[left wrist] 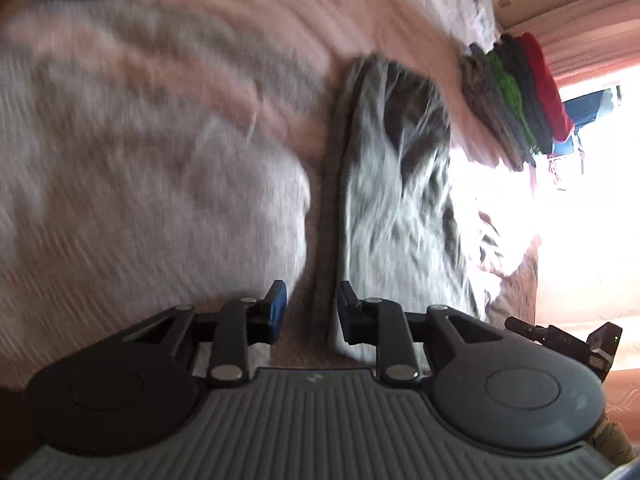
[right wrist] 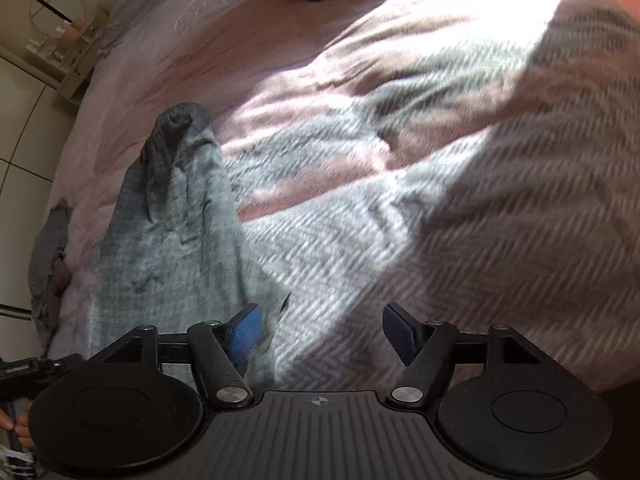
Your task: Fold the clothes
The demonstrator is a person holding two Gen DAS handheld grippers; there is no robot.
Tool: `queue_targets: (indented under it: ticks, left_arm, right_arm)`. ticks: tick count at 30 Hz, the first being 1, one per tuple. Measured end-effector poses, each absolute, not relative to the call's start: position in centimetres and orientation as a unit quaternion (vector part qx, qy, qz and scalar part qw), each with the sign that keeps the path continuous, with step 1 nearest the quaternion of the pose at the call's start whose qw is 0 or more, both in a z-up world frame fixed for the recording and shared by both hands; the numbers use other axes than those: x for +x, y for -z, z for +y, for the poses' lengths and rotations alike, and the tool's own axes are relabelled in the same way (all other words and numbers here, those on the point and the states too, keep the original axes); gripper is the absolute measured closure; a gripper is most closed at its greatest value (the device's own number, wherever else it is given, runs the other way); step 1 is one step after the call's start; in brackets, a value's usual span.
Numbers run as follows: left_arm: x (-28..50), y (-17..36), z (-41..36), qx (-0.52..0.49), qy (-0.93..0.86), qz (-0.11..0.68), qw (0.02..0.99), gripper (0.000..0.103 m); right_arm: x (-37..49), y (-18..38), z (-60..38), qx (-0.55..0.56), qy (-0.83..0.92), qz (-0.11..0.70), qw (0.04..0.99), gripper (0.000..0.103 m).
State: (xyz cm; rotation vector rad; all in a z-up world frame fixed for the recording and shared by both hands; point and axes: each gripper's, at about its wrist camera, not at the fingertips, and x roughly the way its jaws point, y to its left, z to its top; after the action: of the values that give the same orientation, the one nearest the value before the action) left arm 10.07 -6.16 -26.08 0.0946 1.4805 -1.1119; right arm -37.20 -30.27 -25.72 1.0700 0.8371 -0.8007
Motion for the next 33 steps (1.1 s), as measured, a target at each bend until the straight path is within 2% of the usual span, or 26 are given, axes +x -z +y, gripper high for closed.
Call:
queue_targets:
  ticks: [6,14,20,22,23,27,31,33]
  left_arm:
    - [14.0,25.8,-16.9,0.042,0.521,0.584,0.621,0.082]
    - [14.9,29.6,-30.2,0.076,0.548,0.584,0.594,0.078]
    - [14.5,31.7,-32.0,0.124,0.560,0.580,0.578,0.081]
    - [14.4,32.1,-32.2,0.136,0.565,0.578,0.573,0.099]
    - [14.4,32.0,-32.2,0.136,0.569,0.575,0.572,0.103]
    - [14.4,29.7,-31.1,0.128,0.594,0.543,0.580,0.103]
    - [14.9,28.4,-29.8,0.123,0.597,0.518,0.600,0.103]
    - [15.0,29.6,-29.8,0.146,0.580,0.519,0.610,0.103]
  right_arm:
    - [-30.5,26.7,-38.6,0.456,0.328,0.362,0.744,0.033]
    - [-17.8,30.1,-46.0,0.459,0.264,0.357,0.770,0.033]
    - [-14.7,31.7,-47.6,0.467,0.251,0.357,0.769,0.033]
    - [-14.3,32.0,-47.9,0.469,0.249,0.358,0.768,0.033]
    - [-14.1,32.1,-48.0,0.469,0.248,0.359,0.768,0.033]
    - [-13.3,32.2,-48.2,0.462,0.247,0.360,0.772,0.040]
    - [-12.0,32.2,-48.1,0.445,0.246,0.366,0.779,0.040]
    - [-11.1,32.4,-48.0,0.433,0.247,0.373,0.783,0.040]
